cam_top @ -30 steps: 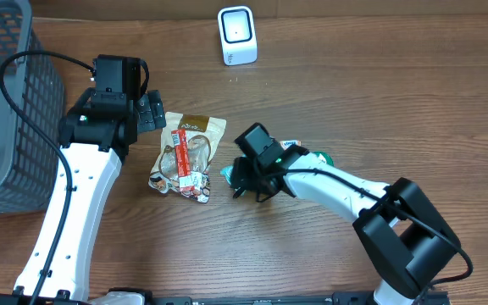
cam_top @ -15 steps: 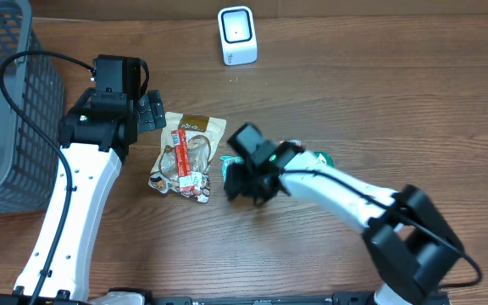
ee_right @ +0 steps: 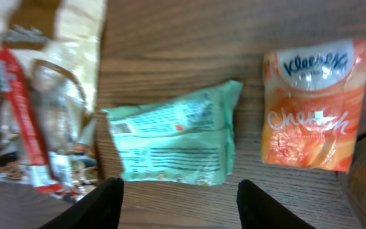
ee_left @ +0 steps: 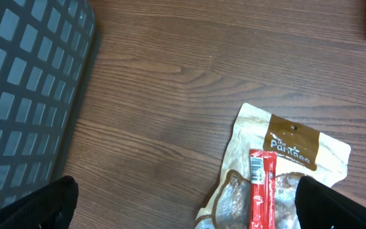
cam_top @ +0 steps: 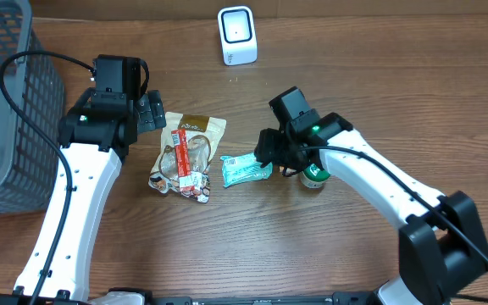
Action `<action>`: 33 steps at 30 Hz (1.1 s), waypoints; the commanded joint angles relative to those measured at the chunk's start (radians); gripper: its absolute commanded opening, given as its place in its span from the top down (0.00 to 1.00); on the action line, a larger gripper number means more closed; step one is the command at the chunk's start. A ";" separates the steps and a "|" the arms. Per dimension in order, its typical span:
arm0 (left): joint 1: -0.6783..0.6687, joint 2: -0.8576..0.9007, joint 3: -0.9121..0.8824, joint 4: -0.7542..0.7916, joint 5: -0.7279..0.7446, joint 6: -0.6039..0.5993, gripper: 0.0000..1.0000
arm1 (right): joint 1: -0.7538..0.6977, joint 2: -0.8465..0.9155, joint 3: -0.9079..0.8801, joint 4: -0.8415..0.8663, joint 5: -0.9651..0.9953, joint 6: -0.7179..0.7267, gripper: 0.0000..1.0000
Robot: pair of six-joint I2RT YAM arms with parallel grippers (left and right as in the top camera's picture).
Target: Scan the item barcode
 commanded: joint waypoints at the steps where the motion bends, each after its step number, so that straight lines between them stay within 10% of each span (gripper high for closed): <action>1: 0.000 -0.005 0.017 0.001 -0.014 -0.002 0.00 | 0.005 0.043 -0.039 0.021 0.005 -0.014 0.41; 33: 0.000 -0.005 0.017 0.001 -0.013 -0.002 0.00 | 0.033 0.087 -0.137 0.158 -0.002 0.058 0.55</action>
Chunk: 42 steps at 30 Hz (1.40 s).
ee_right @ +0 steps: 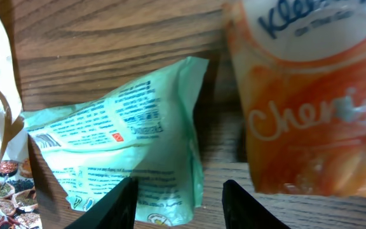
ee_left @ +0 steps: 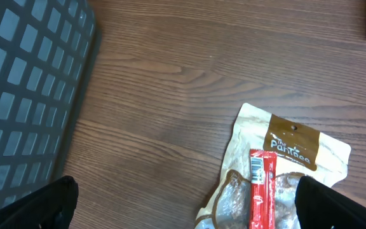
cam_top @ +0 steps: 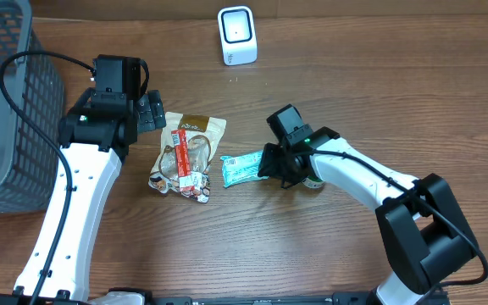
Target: Scan the item barcode
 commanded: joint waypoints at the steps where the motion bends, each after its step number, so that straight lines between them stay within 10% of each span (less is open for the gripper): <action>1: 0.000 -0.005 0.017 0.001 -0.013 -0.002 0.00 | 0.027 0.008 -0.008 0.013 0.002 0.007 0.55; 42: -0.001 -0.005 0.018 0.001 -0.013 -0.002 0.00 | -0.014 -0.032 -0.104 0.146 -0.017 0.105 0.59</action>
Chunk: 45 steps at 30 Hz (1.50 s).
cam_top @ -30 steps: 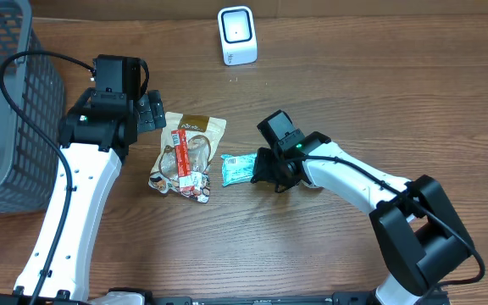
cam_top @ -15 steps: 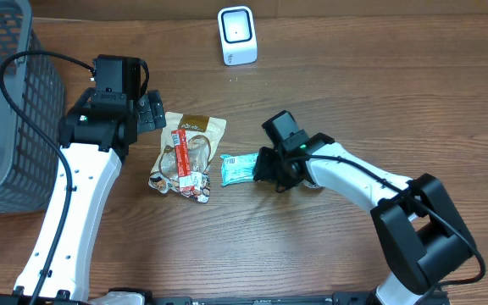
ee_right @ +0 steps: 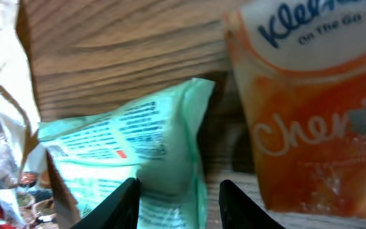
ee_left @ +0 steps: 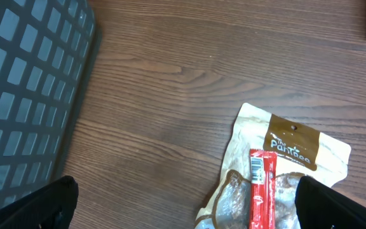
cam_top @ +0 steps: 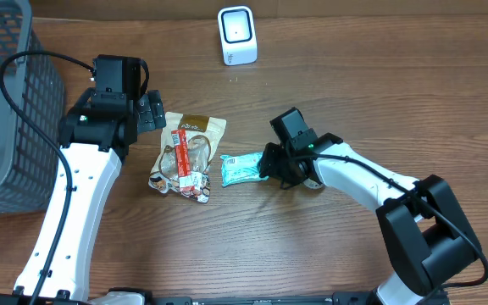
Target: Scan the item barcode
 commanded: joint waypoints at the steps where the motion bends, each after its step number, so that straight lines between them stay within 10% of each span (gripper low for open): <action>1: 0.000 -0.005 0.017 0.001 -0.013 -0.002 0.00 | 0.003 -0.019 -0.042 0.031 0.016 0.041 0.60; 15: 0.000 -0.005 0.018 0.001 -0.013 -0.002 0.00 | 0.004 -0.019 -0.071 0.064 -0.008 0.047 0.96; 27: 0.000 -0.005 0.018 0.001 -0.013 -0.002 0.00 | 0.004 -0.023 -0.039 0.062 -0.016 -0.122 0.96; 41: 0.000 -0.005 0.018 0.001 -0.013 -0.002 0.00 | 0.035 -0.021 -0.068 0.035 -0.014 -0.008 0.61; 45: 0.000 -0.005 0.017 0.001 -0.013 -0.002 0.00 | 0.039 -0.021 -0.061 0.036 -0.021 -0.009 0.66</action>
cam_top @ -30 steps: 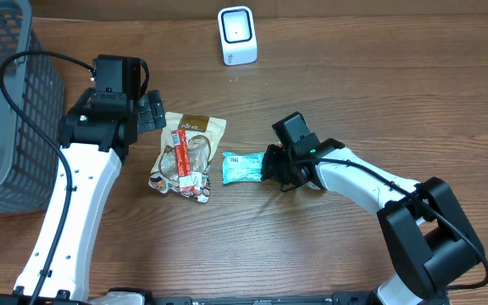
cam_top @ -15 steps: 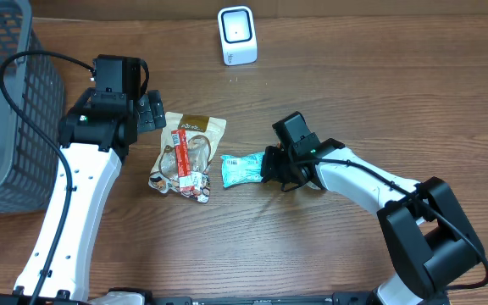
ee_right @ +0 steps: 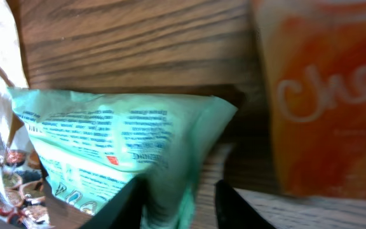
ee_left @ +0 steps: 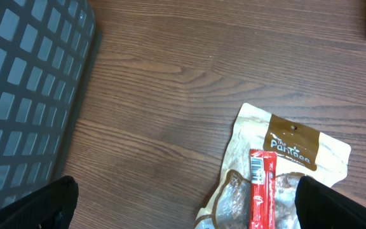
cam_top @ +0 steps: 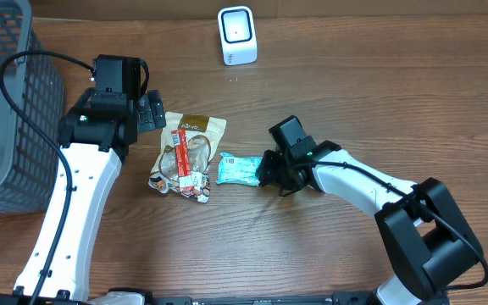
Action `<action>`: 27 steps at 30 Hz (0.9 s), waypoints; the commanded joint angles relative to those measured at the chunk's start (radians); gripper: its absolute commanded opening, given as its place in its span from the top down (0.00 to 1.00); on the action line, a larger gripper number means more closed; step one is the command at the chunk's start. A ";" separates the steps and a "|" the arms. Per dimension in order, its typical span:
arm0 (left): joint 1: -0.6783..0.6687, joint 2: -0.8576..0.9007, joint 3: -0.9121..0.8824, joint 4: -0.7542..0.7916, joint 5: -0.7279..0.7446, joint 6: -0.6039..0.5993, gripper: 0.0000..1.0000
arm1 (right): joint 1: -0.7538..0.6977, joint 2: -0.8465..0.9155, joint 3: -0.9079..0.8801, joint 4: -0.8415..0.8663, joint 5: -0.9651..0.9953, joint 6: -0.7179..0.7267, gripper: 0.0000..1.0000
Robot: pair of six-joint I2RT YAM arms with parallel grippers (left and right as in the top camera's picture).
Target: Scan the item barcode
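A mint-green packet (cam_top: 237, 169) lies on the wooden table, printed side up, filling the lower left of the right wrist view (ee_right: 107, 140). My right gripper (cam_top: 269, 172) is low at its right end; in its own view the gripper (ee_right: 176, 210) is open, with the packet's edge between the fingers and a strip of wood showing beside the right finger. The white barcode scanner (cam_top: 236, 34) stands at the far edge of the table. My left gripper (cam_top: 146, 110) hangs open above the table (ee_left: 183, 203), holding nothing.
A tan snack pouch (cam_top: 185, 152) with a red stick pack on it lies left of the green packet, also seen by the left wrist (ee_left: 284, 165). An orange Kleenex pack (ee_right: 323, 114) lies right of the packet. A grey wire basket (cam_top: 7, 102) stands at the left.
My right gripper has dropped lower and pushed a little left along the green packet, which has shifted slightly left. The packet's end now sits deeper between the fingers. The left arm has not moved.
My right gripper was first open above the green packet and the Kleenex pack. It then stood closer over the packet's right end, its fingers nearer together, and now straddles that end at table level. The left arm has stayed still throughout.
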 commanded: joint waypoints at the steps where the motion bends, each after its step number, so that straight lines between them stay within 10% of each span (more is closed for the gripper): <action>1: 0.000 -0.005 0.017 0.001 -0.013 -0.002 0.00 | 0.010 -0.006 -0.005 -0.002 -0.011 0.003 0.66; 27: 0.000 -0.005 0.018 0.001 -0.013 -0.002 0.00 | 0.048 0.046 0.016 0.013 -0.050 0.078 0.53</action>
